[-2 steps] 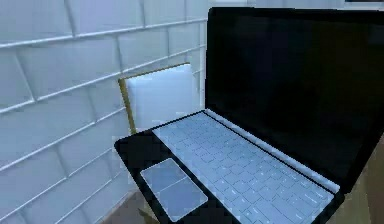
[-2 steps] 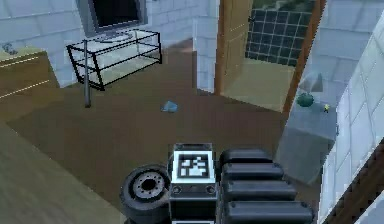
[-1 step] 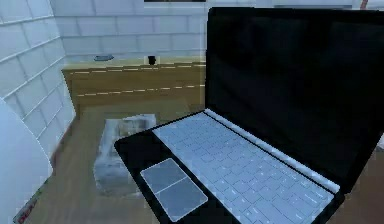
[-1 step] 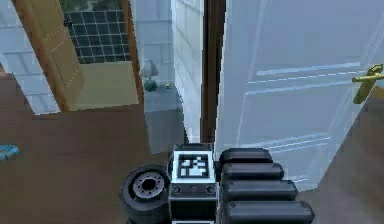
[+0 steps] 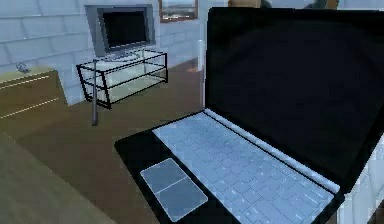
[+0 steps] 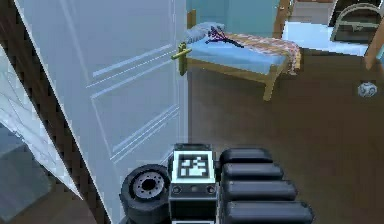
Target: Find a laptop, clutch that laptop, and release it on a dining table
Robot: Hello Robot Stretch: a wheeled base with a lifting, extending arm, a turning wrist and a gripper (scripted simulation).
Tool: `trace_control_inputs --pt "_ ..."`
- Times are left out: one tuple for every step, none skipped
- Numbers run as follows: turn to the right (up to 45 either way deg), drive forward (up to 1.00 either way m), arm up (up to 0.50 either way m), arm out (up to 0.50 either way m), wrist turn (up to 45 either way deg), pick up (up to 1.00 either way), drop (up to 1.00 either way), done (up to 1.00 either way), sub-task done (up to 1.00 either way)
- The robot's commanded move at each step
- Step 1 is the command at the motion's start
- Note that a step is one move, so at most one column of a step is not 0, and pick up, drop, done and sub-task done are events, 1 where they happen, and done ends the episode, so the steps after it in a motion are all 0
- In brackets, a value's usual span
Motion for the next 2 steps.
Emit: trace_control_inputs --pt "15.0 0.00 0.00 0.00 0.0 0.00 0.00 0.00 0.00" --pt "-45.0 0.00 0.00 0.00 0.0 0.00 0.00 0.00 0.00"
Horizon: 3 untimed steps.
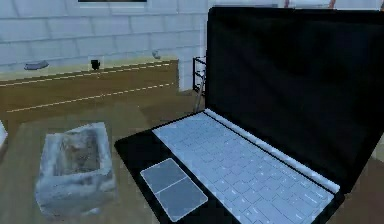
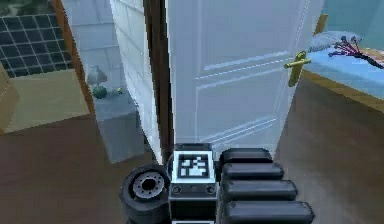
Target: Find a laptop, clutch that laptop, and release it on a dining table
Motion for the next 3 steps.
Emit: trace_control_inputs --pt "-45.0 0.00 0.00 0.00 0.0 0.00 0.00 0.00 0.00" --pt "-45.0 0.00 0.00 0.00 0.0 0.00 0.00 0.00 0.00" --pt "-15.0 0.00 0.00 0.00 0.0 0.00 0.00 0.00 0.00"
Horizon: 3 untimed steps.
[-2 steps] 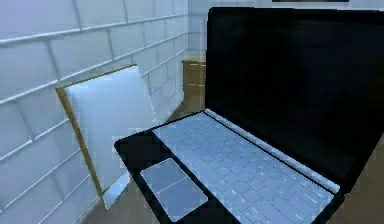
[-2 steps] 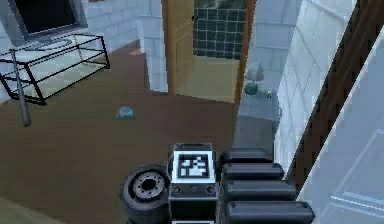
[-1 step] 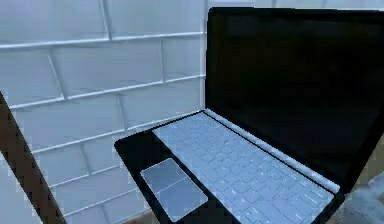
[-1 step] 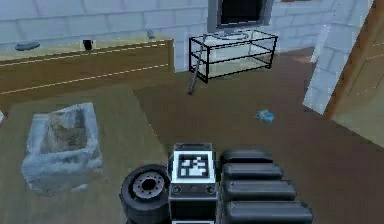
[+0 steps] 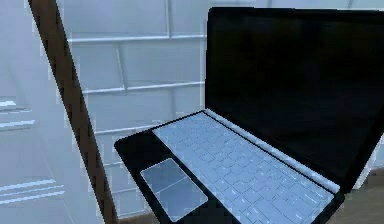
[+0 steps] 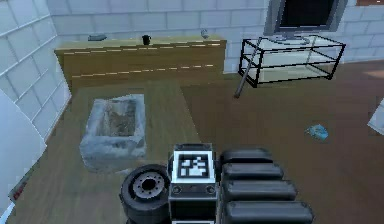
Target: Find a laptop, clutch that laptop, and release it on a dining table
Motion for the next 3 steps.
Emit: trace_control_inputs --pt "0.0 0.00 0.00 0.48 0.0 0.00 0.00 0.00 0.00" --pt "0.0 0.00 0.00 0.00 39.0 0.00 0.00 0.00 0.00" --pt "0.0 0.00 -0.04 0.00 0.0 0.00 0.00 0.00 0.00"
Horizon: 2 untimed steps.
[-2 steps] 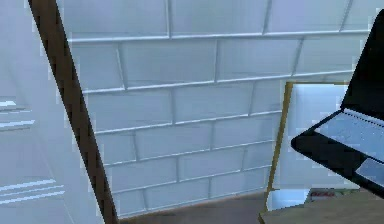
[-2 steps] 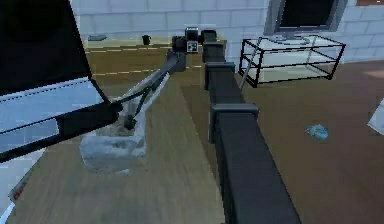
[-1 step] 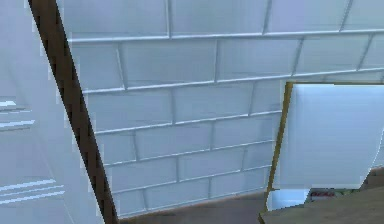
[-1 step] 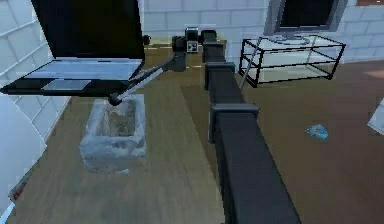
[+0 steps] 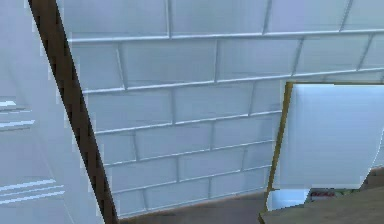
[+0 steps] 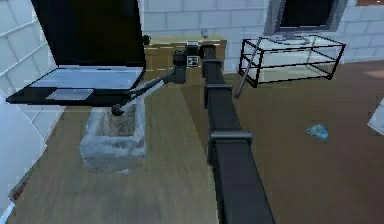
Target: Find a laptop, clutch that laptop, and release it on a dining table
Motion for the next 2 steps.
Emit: trace_control_inputs --pt "0.0 0.00 -0.32 0.00 0.0 0.00 0.00 0.00 0.00" --pt "0.0 0.00 0.00 0.00 0.0 0.00 1.00 0.00 0.00"
